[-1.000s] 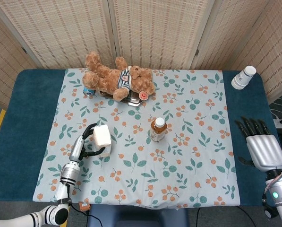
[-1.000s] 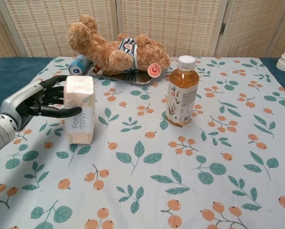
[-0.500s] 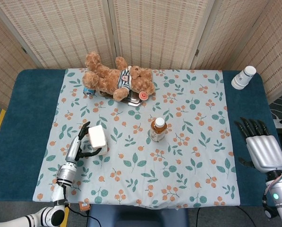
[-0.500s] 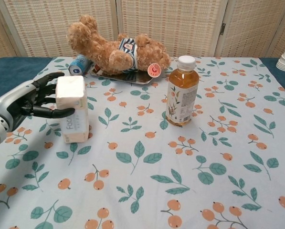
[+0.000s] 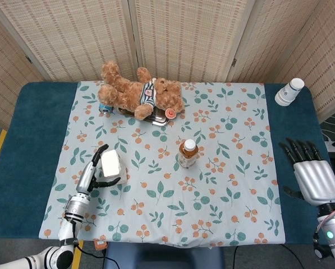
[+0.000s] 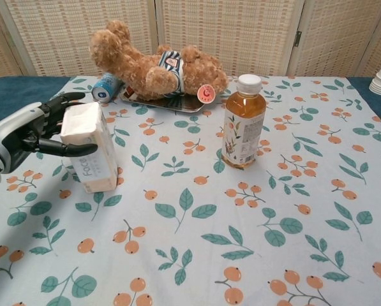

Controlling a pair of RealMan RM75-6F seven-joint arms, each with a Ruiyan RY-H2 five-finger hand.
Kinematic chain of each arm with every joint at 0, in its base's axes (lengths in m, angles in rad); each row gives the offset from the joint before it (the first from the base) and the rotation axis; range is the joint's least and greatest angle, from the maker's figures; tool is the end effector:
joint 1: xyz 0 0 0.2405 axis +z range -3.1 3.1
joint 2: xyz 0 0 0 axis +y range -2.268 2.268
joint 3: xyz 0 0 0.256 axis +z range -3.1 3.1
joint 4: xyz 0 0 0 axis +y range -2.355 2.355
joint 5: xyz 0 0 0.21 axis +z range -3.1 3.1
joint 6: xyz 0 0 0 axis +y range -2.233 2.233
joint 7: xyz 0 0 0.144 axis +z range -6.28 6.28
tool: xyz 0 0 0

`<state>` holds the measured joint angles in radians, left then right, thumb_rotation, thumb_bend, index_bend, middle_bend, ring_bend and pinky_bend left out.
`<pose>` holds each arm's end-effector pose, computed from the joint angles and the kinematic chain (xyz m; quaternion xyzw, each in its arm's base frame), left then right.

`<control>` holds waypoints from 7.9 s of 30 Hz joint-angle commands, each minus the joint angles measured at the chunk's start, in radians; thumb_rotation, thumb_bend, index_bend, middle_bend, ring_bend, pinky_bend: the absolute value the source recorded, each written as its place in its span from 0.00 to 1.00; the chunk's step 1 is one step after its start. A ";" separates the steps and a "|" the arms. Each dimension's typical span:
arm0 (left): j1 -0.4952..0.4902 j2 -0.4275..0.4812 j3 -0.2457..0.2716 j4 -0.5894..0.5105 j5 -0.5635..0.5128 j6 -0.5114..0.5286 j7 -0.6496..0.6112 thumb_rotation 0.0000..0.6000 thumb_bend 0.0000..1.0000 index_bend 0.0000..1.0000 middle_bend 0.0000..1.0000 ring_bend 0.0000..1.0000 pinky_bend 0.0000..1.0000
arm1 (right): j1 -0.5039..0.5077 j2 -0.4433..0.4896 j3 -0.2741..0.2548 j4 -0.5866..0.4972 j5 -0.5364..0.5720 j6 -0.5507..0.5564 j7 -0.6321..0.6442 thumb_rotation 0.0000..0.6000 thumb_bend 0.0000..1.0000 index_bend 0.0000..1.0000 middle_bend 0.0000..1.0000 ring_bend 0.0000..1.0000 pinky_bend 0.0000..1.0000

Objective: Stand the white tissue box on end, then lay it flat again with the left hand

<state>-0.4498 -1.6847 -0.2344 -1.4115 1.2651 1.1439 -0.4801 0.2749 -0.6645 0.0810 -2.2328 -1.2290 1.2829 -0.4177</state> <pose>-0.2001 0.2987 -0.0202 -0.4298 -0.6409 -0.5673 0.2876 -0.2049 -0.2115 0.2167 0.6672 -0.3616 0.2773 0.5892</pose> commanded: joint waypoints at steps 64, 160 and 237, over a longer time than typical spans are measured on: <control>-0.759 0.384 -0.081 -0.816 -1.317 0.446 1.476 1.00 0.15 0.01 0.14 0.00 0.07 | -0.056 0.024 0.023 -0.032 -0.071 0.091 0.000 1.00 0.12 0.15 0.00 0.00 0.00; -0.245 0.251 -0.099 -0.350 -0.373 -0.067 0.397 1.00 0.20 0.39 0.55 0.30 0.33 | 0.022 0.005 0.026 -0.003 0.103 -0.012 -0.050 1.00 0.12 0.14 0.00 0.00 0.00; -0.118 0.087 0.014 0.091 0.052 -0.143 -0.057 1.00 0.07 0.00 0.00 0.00 0.05 | 0.034 -0.002 0.008 0.001 0.086 -0.016 -0.033 1.00 0.12 0.15 0.00 0.00 0.00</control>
<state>-0.5650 -1.6229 -0.2041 -1.2915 1.3187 0.9904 -0.5498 0.3093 -0.6675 0.0893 -2.2310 -1.1425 1.2670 -0.4509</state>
